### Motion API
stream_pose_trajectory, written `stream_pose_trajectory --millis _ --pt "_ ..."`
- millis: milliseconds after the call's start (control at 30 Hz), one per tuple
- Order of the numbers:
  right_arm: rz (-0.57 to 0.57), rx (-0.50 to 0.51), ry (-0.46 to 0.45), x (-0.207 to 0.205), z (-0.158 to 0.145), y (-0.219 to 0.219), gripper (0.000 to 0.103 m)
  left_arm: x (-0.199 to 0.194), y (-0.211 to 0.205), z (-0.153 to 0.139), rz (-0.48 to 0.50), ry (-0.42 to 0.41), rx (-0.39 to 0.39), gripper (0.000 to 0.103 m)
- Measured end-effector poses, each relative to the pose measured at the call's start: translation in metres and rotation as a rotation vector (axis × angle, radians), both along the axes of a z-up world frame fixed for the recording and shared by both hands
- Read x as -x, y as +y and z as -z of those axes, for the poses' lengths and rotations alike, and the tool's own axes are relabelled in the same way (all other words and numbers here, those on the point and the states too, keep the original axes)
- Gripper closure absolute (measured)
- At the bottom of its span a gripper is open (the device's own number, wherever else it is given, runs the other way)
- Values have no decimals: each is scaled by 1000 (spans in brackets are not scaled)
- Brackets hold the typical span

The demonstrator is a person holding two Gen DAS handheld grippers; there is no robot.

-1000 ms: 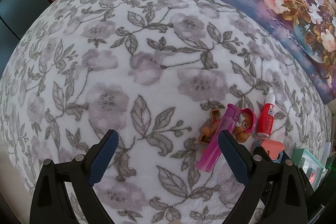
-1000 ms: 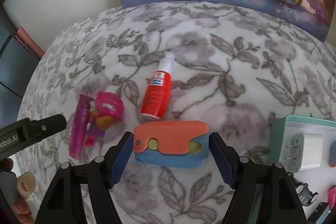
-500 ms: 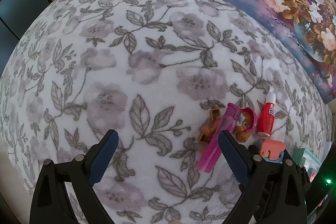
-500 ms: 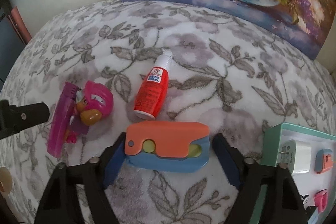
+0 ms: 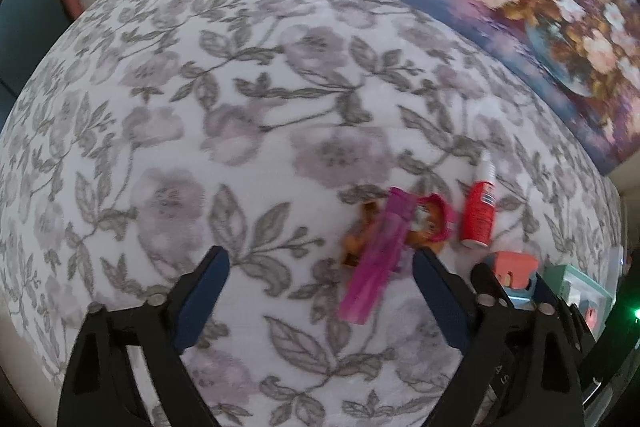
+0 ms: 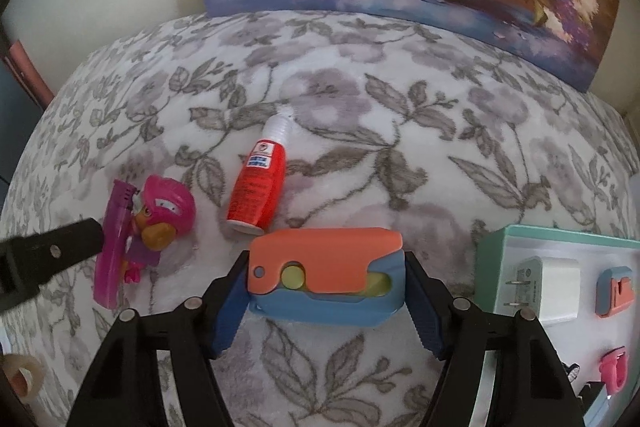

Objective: Organize rigid objects
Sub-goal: 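Grasp the pink lighter with the left tool while the right tool holds the knife, then carry the pink lighter and orange-blue knife over the tray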

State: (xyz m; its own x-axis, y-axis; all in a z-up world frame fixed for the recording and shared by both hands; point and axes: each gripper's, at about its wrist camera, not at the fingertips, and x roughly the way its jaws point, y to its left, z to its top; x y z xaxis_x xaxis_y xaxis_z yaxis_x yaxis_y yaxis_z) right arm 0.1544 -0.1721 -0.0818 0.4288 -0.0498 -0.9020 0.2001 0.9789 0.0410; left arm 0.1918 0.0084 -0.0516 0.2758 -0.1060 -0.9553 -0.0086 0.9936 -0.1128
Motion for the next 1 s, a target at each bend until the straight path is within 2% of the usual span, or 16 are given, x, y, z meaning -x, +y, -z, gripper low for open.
stream_pose_trajectory --millis 33,133,200,400,667,1000 --pt "6 -6 0 0 -1 -2 29 1 -3 1 13 2 -1 28" --pt "17 -19 -5 2 -5 -7 29 2 -14 8 46 16 -17 44" --pt "25 -21 -10 3 -8 -9 29 3 -17 11 60 18 -1 48" --pt "43 -39 -5 3 -9 -16 29 4 -27 7 99 -3 19 82" --pt "56 -46 0 5 -12 -20 29 5 -22 0 90 -24 26 83" --pt "100 -54 -12 24 -40 -30 29 19 -28 -49 85 -124 57 83"
